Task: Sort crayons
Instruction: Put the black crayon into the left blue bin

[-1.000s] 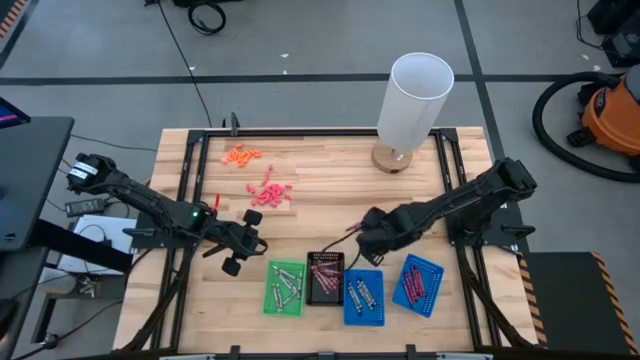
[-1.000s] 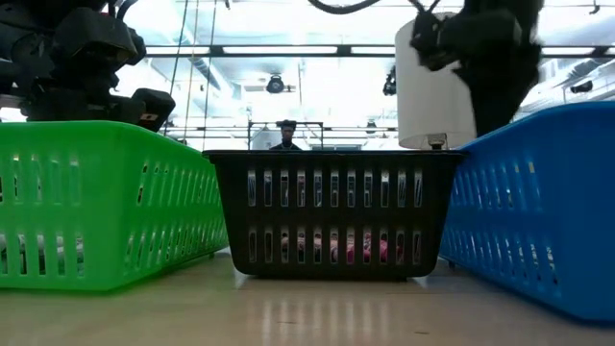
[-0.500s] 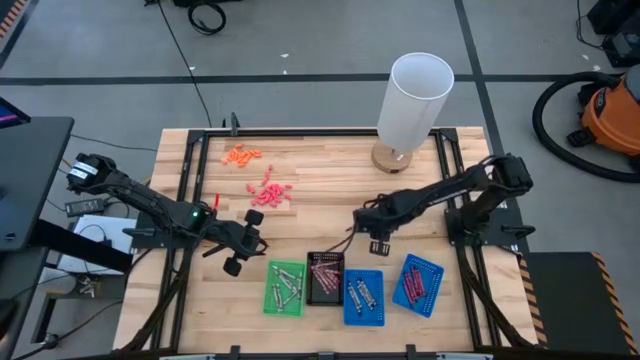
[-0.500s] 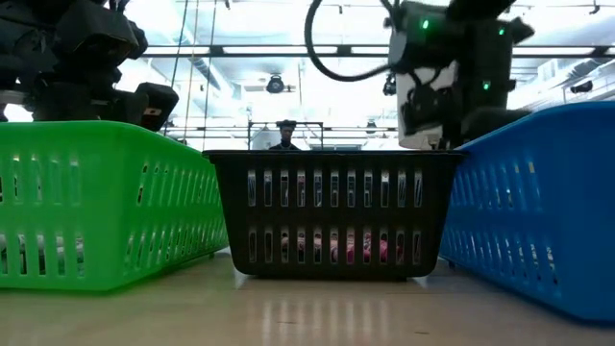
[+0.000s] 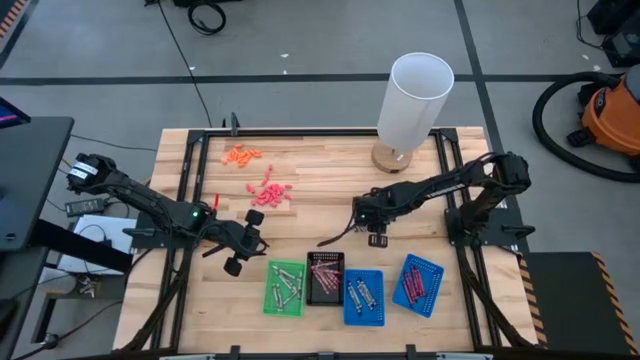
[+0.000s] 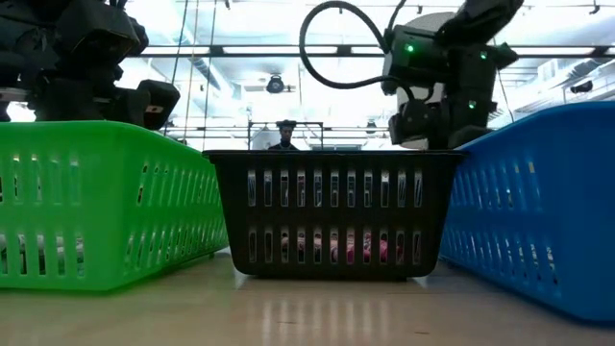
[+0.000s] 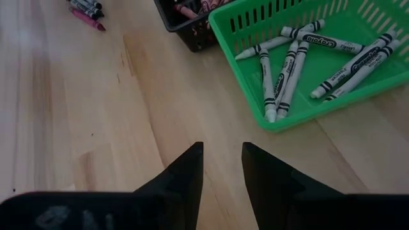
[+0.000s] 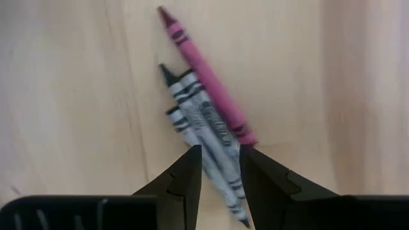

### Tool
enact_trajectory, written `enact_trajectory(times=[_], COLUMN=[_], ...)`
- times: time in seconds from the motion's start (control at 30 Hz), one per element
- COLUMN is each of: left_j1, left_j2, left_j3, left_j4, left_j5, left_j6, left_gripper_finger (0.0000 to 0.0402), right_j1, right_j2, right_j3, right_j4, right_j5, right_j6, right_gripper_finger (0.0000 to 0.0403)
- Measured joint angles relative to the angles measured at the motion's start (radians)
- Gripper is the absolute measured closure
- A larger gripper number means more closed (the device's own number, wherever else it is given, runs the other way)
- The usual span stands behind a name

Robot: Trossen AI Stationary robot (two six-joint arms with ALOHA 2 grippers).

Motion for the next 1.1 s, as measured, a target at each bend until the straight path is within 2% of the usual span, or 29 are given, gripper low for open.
enact_trajectory(times=[0.27,0.67,0.87,1.1], left_j1=[0.0,0.0,0.0,0.0], left_j2=[0.0,0.0,0.0,0.0], left_j3=[0.0,0.0,0.0,0.0], left_j4=[-0.004,-0.005,-0.005,-0.004], left_j5=[-0.003,-0.003,-0.002,-0.002], left_j6=[-0.004,-0.005,-0.005,-0.004], left_gripper_finger=[0.0285,0.0285,0.0285,0.0285], right_j1=[0.02,0.045,0.05,0.037], right_j2=[-0.003,-0.003,0.004,0.003], right_j3=[-0.087,-0.096,-0.014,0.095], right_j4=[0.088,0.12,0.082,0.025], right_j5=[-0.023,-0.035,-0.044,-0.065], right_j6=[0.045,0.097,0.126,0.078], right_gripper_finger=[0.0289,0.0293,0.0307,0.0307])
